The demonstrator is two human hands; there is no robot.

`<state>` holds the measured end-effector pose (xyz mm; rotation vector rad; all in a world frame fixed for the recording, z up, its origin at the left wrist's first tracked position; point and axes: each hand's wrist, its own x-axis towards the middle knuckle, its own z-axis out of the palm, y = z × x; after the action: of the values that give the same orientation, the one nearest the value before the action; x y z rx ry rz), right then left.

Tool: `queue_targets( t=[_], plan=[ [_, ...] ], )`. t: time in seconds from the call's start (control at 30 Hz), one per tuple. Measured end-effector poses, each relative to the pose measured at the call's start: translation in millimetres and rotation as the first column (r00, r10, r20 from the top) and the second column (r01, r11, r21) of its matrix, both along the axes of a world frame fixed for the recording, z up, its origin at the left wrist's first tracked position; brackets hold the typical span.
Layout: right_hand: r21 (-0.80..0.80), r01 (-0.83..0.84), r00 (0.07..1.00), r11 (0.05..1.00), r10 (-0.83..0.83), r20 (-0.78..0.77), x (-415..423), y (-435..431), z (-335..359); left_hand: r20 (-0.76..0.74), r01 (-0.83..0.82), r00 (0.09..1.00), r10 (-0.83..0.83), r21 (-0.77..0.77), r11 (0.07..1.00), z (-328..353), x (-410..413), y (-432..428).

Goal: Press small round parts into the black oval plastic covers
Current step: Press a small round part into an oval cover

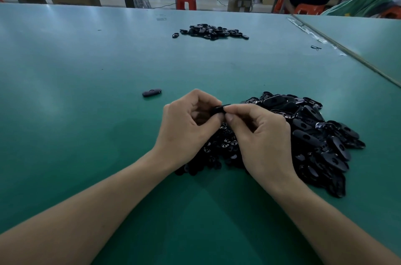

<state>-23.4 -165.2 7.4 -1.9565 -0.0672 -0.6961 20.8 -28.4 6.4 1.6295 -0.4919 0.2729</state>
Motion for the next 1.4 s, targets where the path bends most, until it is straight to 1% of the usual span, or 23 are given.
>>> queue_targets(
  t=[0.07,0.2,0.33,0.47,0.6,0.7,0.8,0.9,1.1,1.4],
  plan=[
    [-0.026,-0.009,1.000,1.000,0.009,0.000,-1.1,1.7,0.0,-0.018,-0.006,1.000,0.006,-0.011,1.000,0.1,1.5,1.1],
    [-0.027,-0.028,1.000,0.999,0.028,-0.005,-1.0,1.3,0.1,-0.019,-0.032,0.999,0.032,0.009,0.999,1.2,3.2,2.2],
    [-0.045,0.003,1.000,0.999,-0.004,-0.022,-0.2,-3.3,0.6,-0.034,-0.001,0.999,0.001,0.003,1.000,2.9,1.7,1.4],
    [0.034,-0.045,0.996,0.998,0.047,-0.076,1.0,-9.1,2.5,-0.040,0.059,0.998,-0.058,0.011,0.998,3.9,-0.7,2.1],
    [0.106,-0.116,0.988,0.988,0.125,-0.088,1.4,-16.8,6.1,-0.048,0.093,0.994,-0.093,0.010,0.996,2.5,-0.3,1.7],
    [0.113,-0.141,0.985,0.984,0.150,-0.081,0.7,-18.6,7.0,-0.052,0.098,0.994,-0.098,-0.008,0.995,0.1,0.3,1.7],
    [0.112,-0.124,0.987,0.986,0.134,-0.088,0.7,-18.9,5.1,-0.069,0.074,0.995,-0.077,-0.049,0.996,-0.8,1.4,3.1],
    [0.135,-0.122,0.985,0.983,0.137,-0.106,1.1,-19.4,3.8,-0.077,0.075,0.994,-0.079,-0.055,0.996,-0.3,2.1,4.2],
    [0.099,-0.102,0.986,0.990,0.114,-0.124,0.5,-17.9,5.5,-0.103,0.111,0.988,-0.118,-0.078,0.991,0.9,2.9,4.1],
    [0.025,-0.063,0.989,0.998,0.066,-0.134,-0.4,-16.8,9.1,-0.119,0.121,0.984,-0.131,-0.081,0.989,-0.7,2.7,4.2]
  ],
)
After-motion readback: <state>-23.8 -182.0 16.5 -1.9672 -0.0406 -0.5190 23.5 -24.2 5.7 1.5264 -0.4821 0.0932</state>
